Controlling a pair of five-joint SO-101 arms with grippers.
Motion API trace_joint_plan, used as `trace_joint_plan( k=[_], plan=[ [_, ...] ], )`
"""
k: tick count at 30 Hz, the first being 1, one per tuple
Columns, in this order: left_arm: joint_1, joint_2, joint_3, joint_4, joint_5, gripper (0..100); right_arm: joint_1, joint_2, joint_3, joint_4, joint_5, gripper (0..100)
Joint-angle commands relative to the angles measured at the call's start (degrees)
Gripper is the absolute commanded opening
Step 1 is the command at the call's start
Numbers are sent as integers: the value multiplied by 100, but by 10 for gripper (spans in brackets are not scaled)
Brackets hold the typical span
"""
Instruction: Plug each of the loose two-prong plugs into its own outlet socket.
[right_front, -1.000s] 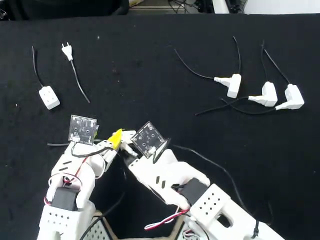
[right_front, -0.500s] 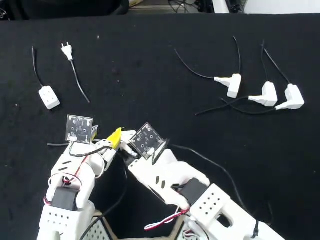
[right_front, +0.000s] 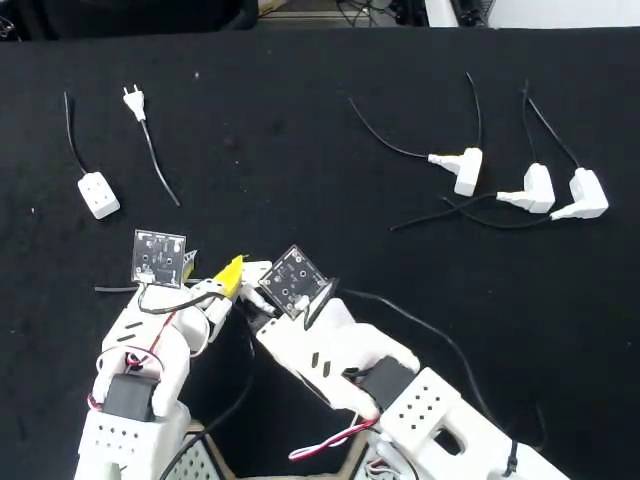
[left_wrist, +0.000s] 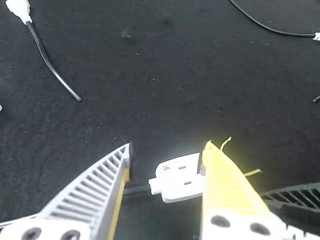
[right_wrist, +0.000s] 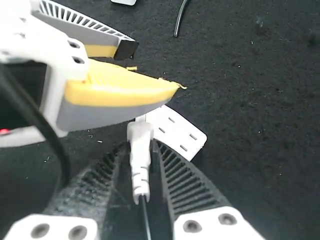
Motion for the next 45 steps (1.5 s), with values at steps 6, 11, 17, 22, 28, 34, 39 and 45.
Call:
trace_joint_plan(
  k=[6, 11, 17, 22, 28, 34, 39, 45],
  plan=[
    [22, -44, 119, -35, 79, 234, 44, -180, -57, -167, 62, 11],
    [22, -44, 84, 18, 79, 234, 44, -180, -57, -167, 62, 11],
    [22, -44, -92, 290, 79, 234, 44, -180, -57, -167, 62, 11],
    [22, -44, -110, 325, 79, 234, 44, -180, -57, -167, 62, 11],
    [22, -35, -110, 334, -62, 235, 44, -180, -57, -167, 62, 11],
    [22, -35, -57, 334, -114, 234, 62, -189, -66, -202, -88, 11],
    [31, -35, -48, 334, -114, 234, 62, -189, -75, -211, -457, 11],
    [31, -35, -48, 334, -114, 234, 62, -189, -75, -211, -457, 11]
  ],
)
